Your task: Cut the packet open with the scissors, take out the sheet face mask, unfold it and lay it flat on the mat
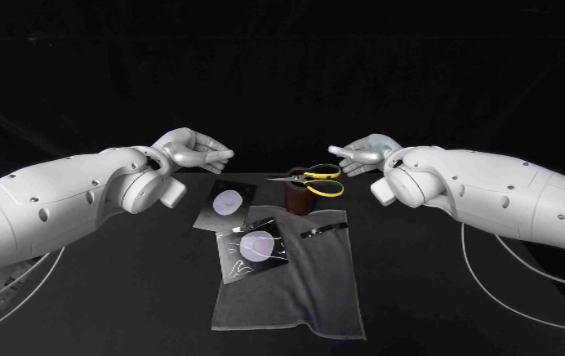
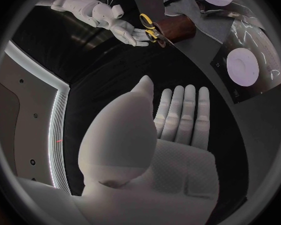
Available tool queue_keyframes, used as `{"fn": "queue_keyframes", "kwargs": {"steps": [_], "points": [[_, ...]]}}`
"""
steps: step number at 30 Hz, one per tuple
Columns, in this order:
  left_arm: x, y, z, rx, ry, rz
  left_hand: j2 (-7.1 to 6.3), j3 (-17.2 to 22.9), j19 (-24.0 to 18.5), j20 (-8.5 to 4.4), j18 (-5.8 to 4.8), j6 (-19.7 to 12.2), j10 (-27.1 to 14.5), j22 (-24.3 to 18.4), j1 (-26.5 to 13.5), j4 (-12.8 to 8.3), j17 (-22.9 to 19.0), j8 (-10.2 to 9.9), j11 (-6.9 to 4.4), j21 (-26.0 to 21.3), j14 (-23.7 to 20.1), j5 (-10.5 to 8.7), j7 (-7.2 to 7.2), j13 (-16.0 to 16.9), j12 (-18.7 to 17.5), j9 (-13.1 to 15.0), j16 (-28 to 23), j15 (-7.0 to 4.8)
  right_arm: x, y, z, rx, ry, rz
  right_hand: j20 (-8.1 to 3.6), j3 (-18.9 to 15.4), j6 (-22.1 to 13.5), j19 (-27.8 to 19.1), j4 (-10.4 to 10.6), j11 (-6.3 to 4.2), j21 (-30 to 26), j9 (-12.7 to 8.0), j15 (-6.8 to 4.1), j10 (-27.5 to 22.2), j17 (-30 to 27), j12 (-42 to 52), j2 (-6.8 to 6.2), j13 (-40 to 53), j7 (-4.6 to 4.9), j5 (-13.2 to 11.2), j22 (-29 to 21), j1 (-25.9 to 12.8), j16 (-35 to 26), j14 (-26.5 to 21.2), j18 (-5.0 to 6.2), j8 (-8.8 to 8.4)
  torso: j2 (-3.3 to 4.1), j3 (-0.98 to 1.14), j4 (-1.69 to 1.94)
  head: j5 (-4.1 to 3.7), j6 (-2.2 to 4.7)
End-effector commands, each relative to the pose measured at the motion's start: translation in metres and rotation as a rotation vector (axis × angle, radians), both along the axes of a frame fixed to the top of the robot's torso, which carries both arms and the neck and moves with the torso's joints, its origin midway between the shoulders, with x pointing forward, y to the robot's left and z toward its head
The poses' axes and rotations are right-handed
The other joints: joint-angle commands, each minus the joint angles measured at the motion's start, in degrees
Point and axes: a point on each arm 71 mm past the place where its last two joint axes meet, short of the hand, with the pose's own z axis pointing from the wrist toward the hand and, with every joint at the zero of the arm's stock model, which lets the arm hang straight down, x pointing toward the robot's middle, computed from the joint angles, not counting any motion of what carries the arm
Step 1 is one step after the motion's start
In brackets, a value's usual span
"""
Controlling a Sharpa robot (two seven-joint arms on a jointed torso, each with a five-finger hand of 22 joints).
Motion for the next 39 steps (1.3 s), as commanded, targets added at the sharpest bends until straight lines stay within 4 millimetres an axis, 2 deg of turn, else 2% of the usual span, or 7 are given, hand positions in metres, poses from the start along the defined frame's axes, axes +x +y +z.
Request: {"fn": "queue_keyframes", "kwargs": {"steps": [1,7,16,29,33,36,39], "points": [[-0.008,0.000,0.005,-0.037,-0.086,-0.032,-0.04,0.82,2.90,-0.98,0.75,0.61,0.90,0.84,1.22,0.05,0.58,-0.37,-0.37,1.83,2.36,-0.03,-0.22,-0.07,0.35,-0.29,1.82,-0.78,-0.004,-0.011,0.011,0.053,-0.161,0.017,-0.06,0.40,2.77,1.35,-1.31,-0.69,0.71,-0.46,-0.60,2.59,-0.13,1.17,1.56,0.06,5.77,1.11,0.21,5.16,0.92,1.53,1.23,0.44,-0.11,0.05,0.09,-0.38,-0.27],[-0.025,0.006,-0.004,-0.054,-0.099,-0.047,-0.35,2.89,6.58,-3.09,0.61,1.63,2.08,2.52,3.27,0.01,2.38,-0.69,-1.43,5.21,7.13,-0.04,0.06,-0.14,-0.12,-0.80,6.16,-2.49,-0.025,-0.033,0.010,0.070,-0.210,0.065,-0.93,4.39,10.36,8.02,-4.09,-3.37,3.63,-2.13,-3.57,10.14,0.69,1.45,3.81,-0.15,3.40,-0.53,1.14,14.10,3.34,10.82,3.14,-0.86,-0.06,0.07,0.25,-0.87,-1.04],[-0.054,0.010,-0.035,-0.063,-0.047,-0.080,-1.79,6.01,10.10,-5.90,0.57,4.14,5.92,7.12,2.71,0.08,8.73,-0.76,-3.18,13.16,12.86,0.00,0.69,0.43,0.94,-1.39,17.48,-4.96,-0.071,-0.063,-0.006,-0.007,-0.250,0.123,-5.08,14.10,16.31,16.02,-3.38,-7.26,7.00,-4.29,-8.56,22.01,5.02,-0.87,-1.54,0.28,0.58,0.21,2.37,20.42,6.87,26.20,3.24,-3.92,-0.74,-0.02,0.17,-1.09,-3.54],[-0.077,0.003,-0.052,0.051,-0.035,-0.185,-3.66,7.05,12.67,-8.18,0.53,4.11,6.81,11.97,0.48,-0.02,14.62,-1.00,-4.02,21.30,16.59,-0.03,0.28,2.18,4.29,-1.60,26.12,-6.14,-0.127,-0.060,-0.055,-0.136,-0.168,0.257,-10.57,19.54,20.16,25.29,-5.00,-11.17,18.46,-4.37,-13.28,33.05,15.36,4.43,-6.86,6.58,-2.43,3.36,9.20,15.37,21.03,38.24,2.95,-4.48,-2.25,0.17,-0.07,-0.27,-7.27],[-0.080,-0.006,-0.060,0.193,-0.028,-0.240,-4.53,4.78,14.31,-8.63,0.50,3.05,5.55,13.40,-2.57,0.09,18.52,-0.93,-3.98,23.88,17.98,-0.09,0.23,3.92,6.73,-1.50,30.28,-6.29,-0.137,-0.044,-0.064,-0.179,-0.159,0.332,-11.17,21.01,21.48,25.64,-5.33,-12.04,21.00,-2.96,-13.99,33.09,19.76,9.12,-7.49,12.09,-3.29,3.82,11.17,12.57,27.59,37.87,2.86,-3.36,-2.68,0.19,-0.04,0.16,-8.41],[-0.081,-0.017,-0.071,0.349,-0.019,-0.297,-5.12,-1.95,10.10,-7.35,-0.28,-0.26,-2.08,12.56,-5.29,0.28,17.35,-1.03,-2.12,21.64,8.76,0.15,1.89,4.43,6.64,-1.53,26.66,-3.97,-0.145,-0.027,-0.070,-0.198,-0.153,0.389,-11.33,22.08,21.69,25.54,-6.02,-12.38,22.19,-0.60,-14.36,32.04,22.06,12.28,-7.91,16.09,-3.92,3.82,12.24,11.11,31.05,37.22,2.88,-1.90,-2.94,0.19,0.05,0.84,-9.38],[-0.080,-0.025,-0.076,0.451,-0.048,-0.317,-2.02,-10.26,9.28,-6.21,0.43,-1.95,-5.66,12.21,-2.52,0.40,18.08,1.44,-1.77,20.91,6.89,-0.01,2.00,6.47,11.21,-0.81,28.30,-3.68,-0.149,-0.016,-0.073,-0.206,-0.154,0.421,-11.35,23.05,20.58,25.74,-6.63,-12.45,23.20,1.02,-14.52,31.73,25.26,15.91,-8.06,20.13,-3.88,3.86,13.13,9.94,34.67,37.78,2.89,-1.72,-3.02,0.13,0.10,1.08,-9.51]]}}
